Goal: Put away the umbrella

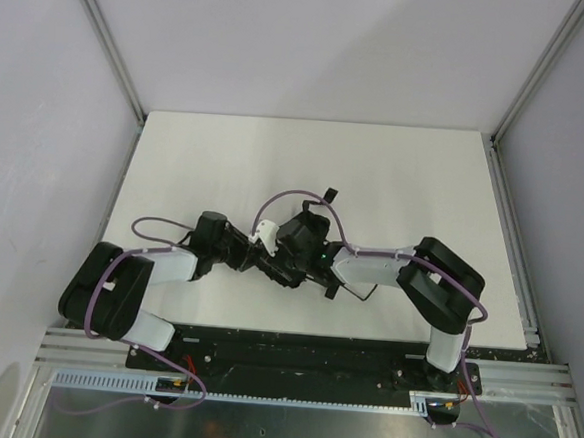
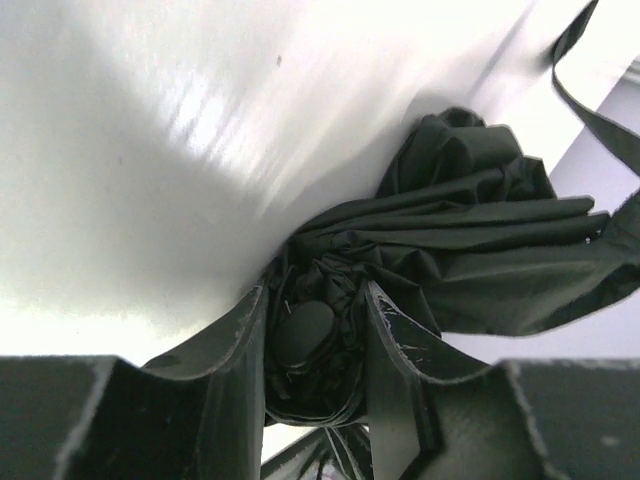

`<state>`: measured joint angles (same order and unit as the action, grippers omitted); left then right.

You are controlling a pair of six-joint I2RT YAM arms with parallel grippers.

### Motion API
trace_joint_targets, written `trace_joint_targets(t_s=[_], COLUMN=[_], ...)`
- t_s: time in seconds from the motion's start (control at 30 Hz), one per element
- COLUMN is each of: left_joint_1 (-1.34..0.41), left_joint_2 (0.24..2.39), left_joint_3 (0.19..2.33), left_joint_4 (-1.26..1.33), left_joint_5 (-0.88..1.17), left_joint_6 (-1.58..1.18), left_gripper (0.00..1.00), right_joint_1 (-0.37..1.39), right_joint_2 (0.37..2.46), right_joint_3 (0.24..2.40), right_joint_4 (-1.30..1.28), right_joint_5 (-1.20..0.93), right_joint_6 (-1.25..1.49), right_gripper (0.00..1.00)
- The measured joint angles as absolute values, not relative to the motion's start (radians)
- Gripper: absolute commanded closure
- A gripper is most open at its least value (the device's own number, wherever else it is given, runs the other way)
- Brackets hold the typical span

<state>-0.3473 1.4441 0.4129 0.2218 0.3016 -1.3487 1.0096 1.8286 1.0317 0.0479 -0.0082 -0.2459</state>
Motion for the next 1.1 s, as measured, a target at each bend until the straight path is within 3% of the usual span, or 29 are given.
trace_joint_targets(t_s=[0.1, 0.17, 0.23, 0.4, 0.47, 0.8, 1.1], left_joint_1=[-0.335, -0.328, -0.323, -0.292, -0.273, -0.199, -0.213], left_joint_2=[1.446, 1.446, 1.448, 1.456, 1.446, 1.188, 1.34], left_joint_3=[0.439, 0.451, 0.463, 0.501, 0.516, 0.434, 0.383], left_joint_4=[0.197, 0.183, 0.167, 0.125, 0.116, 0.112, 0.249], left_joint_5=[0.26, 0.241, 0.227, 0.216, 0.242, 0.296, 0.364], left_joint_6=[-1.324, -1.308, -1.295, -1.239, -1.199, -1.114, -1.163], left_gripper=[1.0, 0.93, 0.76, 0.17, 0.05, 0.01, 0.01], right_joint_1=[0.995, 0.987, 0.979, 0.945, 0.928, 0.788, 0.677], right_joint_2=[1.866, 1.885, 1.9, 1.942, 1.965, 2.069, 2.182], right_joint_3=[1.069, 1.086, 1.096, 1.118, 1.126, 1.139, 1.144], right_joint_4=[0.06, 0.068, 0.078, 0.119, 0.152, 0.35, 0.534], right_joint_5=[-0.025, -0.037, -0.052, -0.121, -0.149, -0.47, -0.819], right_joint_6=[-0.216, -0.186, -0.152, -0.071, -0.033, 0.211, 0.4], right_gripper=[0.85, 0.92, 0.98, 1.0, 1.0, 1.0, 1.0])
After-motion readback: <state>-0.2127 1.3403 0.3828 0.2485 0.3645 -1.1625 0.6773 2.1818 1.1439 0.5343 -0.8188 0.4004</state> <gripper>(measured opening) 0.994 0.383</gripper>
